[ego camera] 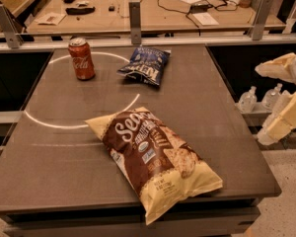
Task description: Pick coke can
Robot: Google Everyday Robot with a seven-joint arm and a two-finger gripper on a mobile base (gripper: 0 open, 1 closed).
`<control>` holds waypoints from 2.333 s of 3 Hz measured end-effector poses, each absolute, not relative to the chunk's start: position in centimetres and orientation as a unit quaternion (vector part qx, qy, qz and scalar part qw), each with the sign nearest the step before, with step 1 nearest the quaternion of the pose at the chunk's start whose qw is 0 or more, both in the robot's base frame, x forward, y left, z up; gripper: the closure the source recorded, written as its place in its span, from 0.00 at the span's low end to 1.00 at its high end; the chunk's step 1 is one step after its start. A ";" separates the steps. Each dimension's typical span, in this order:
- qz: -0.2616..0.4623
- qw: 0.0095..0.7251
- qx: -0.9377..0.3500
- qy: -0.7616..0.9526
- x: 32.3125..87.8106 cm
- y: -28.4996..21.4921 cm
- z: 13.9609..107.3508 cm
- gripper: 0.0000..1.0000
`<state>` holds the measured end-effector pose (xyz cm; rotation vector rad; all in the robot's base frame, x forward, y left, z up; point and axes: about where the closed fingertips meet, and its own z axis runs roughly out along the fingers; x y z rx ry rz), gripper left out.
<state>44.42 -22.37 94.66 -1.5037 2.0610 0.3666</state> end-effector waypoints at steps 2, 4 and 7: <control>0.268 0.382 -0.498 0.731 47.7 -19.7 96.1 0.00; 0.274 0.382 -0.488 0.735 48.5 -19.2 95.1 0.00; 0.229 0.423 -0.492 0.725 60.5 -14.7 94.9 0.00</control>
Offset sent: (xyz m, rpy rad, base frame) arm 0.0600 0.0419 0.0301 0.5086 -0.0278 -0.0176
